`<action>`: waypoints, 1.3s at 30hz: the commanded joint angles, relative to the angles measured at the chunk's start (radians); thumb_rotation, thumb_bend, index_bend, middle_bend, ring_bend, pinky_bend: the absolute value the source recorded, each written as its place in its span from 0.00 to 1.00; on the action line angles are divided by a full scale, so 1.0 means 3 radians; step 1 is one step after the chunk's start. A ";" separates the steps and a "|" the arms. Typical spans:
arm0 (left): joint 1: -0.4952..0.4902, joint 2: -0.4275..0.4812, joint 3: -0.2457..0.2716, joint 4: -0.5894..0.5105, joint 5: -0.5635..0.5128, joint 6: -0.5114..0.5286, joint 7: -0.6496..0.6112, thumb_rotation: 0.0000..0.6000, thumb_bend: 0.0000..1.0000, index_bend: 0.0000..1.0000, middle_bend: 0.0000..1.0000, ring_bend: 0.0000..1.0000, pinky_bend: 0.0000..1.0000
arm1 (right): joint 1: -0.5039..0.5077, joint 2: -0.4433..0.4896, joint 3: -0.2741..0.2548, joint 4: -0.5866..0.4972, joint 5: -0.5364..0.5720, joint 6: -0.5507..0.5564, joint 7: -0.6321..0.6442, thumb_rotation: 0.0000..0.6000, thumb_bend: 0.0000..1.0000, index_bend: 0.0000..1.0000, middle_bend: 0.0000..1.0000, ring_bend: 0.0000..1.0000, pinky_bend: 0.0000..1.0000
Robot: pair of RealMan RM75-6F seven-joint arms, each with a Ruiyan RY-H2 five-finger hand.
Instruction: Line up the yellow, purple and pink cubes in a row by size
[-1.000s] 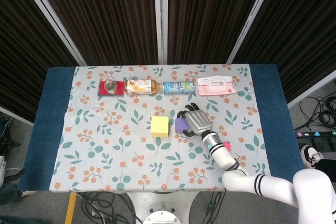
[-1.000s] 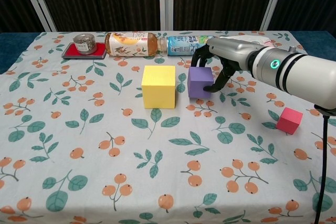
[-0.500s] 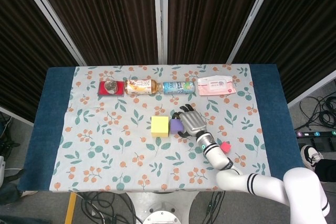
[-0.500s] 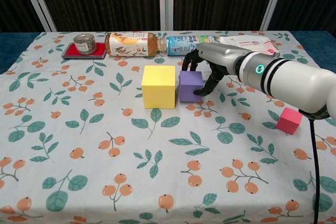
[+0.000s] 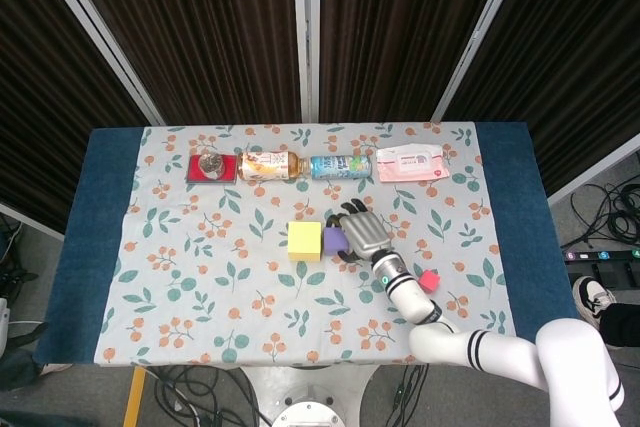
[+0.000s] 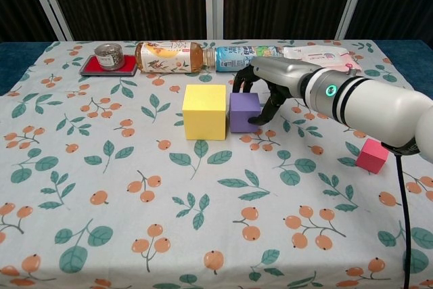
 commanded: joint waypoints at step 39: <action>-0.0002 -0.0007 -0.0010 0.0015 0.0005 -0.0001 -0.0007 1.00 0.07 0.33 0.33 0.17 0.23 | -0.0024 0.0069 -0.0024 -0.0123 0.0051 0.0084 -0.0048 1.00 0.14 0.24 0.26 0.07 0.05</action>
